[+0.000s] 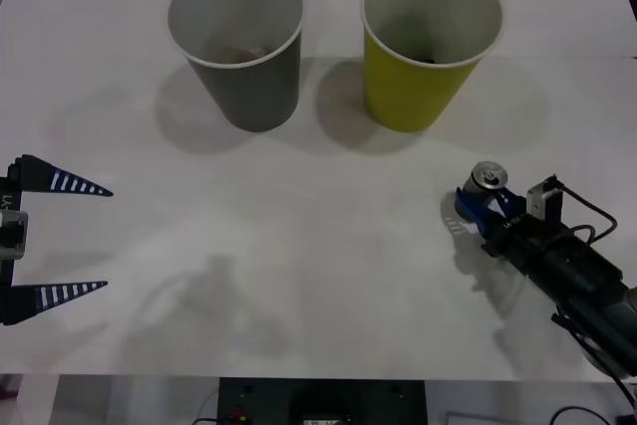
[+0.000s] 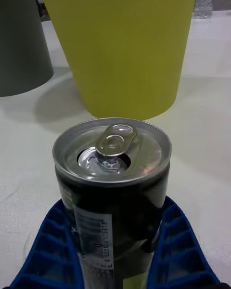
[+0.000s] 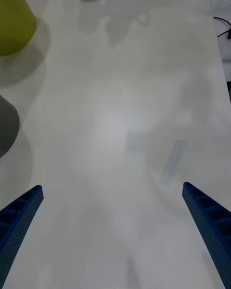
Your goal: Put the can into the green bin and the plastic bottle into the gray bin
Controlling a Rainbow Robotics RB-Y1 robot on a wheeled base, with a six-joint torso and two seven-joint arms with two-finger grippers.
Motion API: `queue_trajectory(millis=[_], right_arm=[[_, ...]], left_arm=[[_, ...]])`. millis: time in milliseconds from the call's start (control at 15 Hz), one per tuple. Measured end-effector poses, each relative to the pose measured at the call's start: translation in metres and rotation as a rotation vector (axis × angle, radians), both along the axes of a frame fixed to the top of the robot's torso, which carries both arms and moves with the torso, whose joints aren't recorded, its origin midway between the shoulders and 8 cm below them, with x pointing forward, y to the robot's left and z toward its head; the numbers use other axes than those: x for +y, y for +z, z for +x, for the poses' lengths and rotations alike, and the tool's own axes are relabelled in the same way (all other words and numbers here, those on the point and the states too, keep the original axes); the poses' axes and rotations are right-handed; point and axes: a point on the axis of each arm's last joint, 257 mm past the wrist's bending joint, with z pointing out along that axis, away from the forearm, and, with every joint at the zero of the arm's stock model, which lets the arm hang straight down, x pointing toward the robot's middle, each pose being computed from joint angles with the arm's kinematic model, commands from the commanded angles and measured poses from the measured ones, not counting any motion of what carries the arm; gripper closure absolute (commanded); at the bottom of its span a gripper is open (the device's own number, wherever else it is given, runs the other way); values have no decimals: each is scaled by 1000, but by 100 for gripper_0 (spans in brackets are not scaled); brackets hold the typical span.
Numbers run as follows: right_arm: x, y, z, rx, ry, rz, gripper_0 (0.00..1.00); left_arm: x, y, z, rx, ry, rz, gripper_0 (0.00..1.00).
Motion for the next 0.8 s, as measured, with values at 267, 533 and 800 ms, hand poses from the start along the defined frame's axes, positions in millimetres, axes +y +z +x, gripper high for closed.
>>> queue_trajectory(millis=[267, 533, 800], right_arm=[[1, 4, -3, -8, 18, 8, 100], [-1, 11, -9, -25, 62, -3, 100], [-7, 25, -24, -45, 117, -145, 100]], left_arm=[[0, 0, 0, 0, 0, 0, 0], [0, 0, 0, 0, 0, 0, 0], [0, 0, 0, 0, 0, 0, 0]])
